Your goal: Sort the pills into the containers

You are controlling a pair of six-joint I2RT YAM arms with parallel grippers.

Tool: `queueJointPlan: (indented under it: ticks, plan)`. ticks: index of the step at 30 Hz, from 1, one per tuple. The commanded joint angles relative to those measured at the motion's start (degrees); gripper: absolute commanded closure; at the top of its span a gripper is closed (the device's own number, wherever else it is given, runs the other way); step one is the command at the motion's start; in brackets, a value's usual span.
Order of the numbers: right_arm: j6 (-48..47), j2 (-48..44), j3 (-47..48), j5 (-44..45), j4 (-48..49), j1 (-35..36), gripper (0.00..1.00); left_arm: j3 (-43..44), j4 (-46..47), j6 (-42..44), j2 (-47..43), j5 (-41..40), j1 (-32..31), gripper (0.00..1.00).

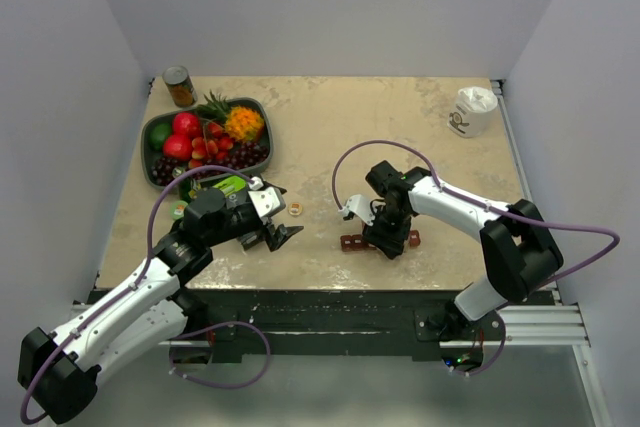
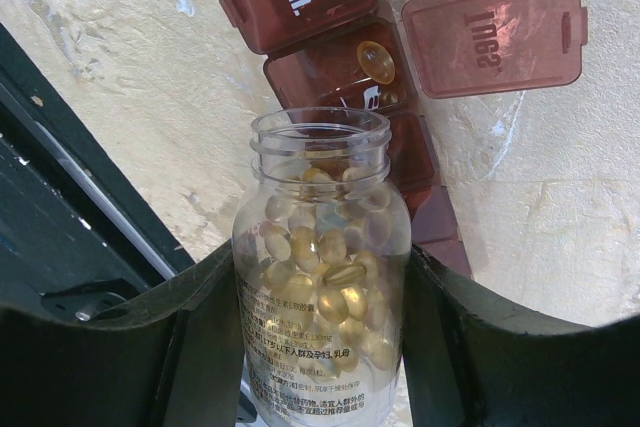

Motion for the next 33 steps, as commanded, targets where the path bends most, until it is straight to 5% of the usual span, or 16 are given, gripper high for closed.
queueJointPlan:
  ticks: [1, 33]
  plan:
    - [0.68, -1.63, 1.71, -0.77, -0.46, 0.30, 0.88, 0.63, 1.40, 1.46, 0.15, 1.11, -0.49, 0.04]
    - [1.91, 2.24, 4.61, 1.87, -4.94, 0.39, 0.88, 0.63, 1.40, 1.37, 0.86, 1.72, -0.40, 0.04]
